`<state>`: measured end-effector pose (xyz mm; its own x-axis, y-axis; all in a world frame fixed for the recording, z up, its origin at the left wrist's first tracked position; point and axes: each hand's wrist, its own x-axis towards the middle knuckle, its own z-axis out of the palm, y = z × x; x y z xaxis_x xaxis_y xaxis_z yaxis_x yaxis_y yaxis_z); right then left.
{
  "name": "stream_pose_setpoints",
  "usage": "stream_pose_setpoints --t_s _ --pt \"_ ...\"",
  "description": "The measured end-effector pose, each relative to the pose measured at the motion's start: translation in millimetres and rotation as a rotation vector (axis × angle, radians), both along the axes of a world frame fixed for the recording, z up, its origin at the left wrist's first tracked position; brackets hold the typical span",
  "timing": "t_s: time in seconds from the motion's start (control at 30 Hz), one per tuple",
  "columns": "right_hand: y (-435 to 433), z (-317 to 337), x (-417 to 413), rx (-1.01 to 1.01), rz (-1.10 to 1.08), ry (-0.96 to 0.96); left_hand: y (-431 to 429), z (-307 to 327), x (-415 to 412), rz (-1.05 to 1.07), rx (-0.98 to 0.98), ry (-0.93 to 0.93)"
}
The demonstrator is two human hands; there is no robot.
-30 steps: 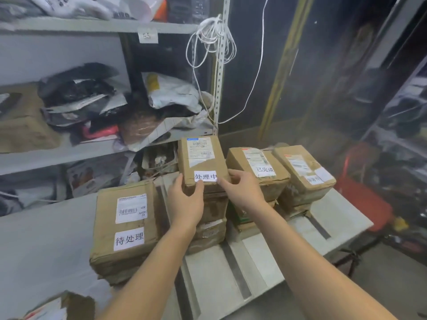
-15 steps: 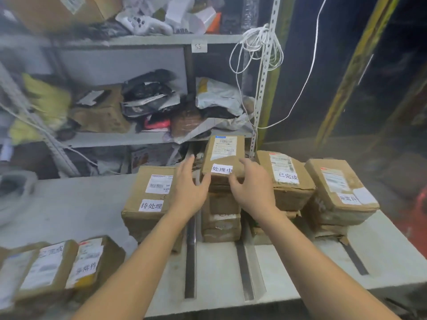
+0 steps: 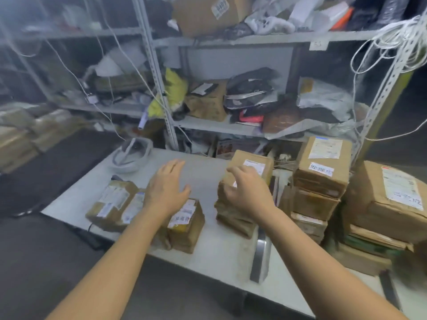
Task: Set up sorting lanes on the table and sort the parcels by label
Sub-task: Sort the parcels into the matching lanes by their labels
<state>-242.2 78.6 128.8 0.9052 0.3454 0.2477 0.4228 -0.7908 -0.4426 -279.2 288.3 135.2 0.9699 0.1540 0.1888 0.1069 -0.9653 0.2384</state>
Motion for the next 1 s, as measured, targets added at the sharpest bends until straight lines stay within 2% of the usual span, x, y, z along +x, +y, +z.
stream_pose_setpoints --t_s 0.23,0.5,0.7,0.9,1.0 --pt "96.2 -27.7 -1.1 -0.054 0.022 0.068 109.9 -35.7 -11.1 0.044 0.008 0.088" --pt "193.5 -64.3 -4.4 -0.068 -0.11 0.202 216.5 -76.5 -0.8 -0.014 -0.148 0.152" --pt "218.3 -96.3 -13.3 0.001 -0.301 0.308 218.3 -106.6 -1.5 -0.084 -0.3 0.166" --pt "227.3 -138.8 -21.8 0.1 -0.596 0.372 186.7 -142.8 -4.5 0.036 -0.369 0.275" --pt "230.9 -159.3 -25.4 0.175 -0.671 0.434 167.8 -156.1 -6.2 0.084 -0.358 0.271"
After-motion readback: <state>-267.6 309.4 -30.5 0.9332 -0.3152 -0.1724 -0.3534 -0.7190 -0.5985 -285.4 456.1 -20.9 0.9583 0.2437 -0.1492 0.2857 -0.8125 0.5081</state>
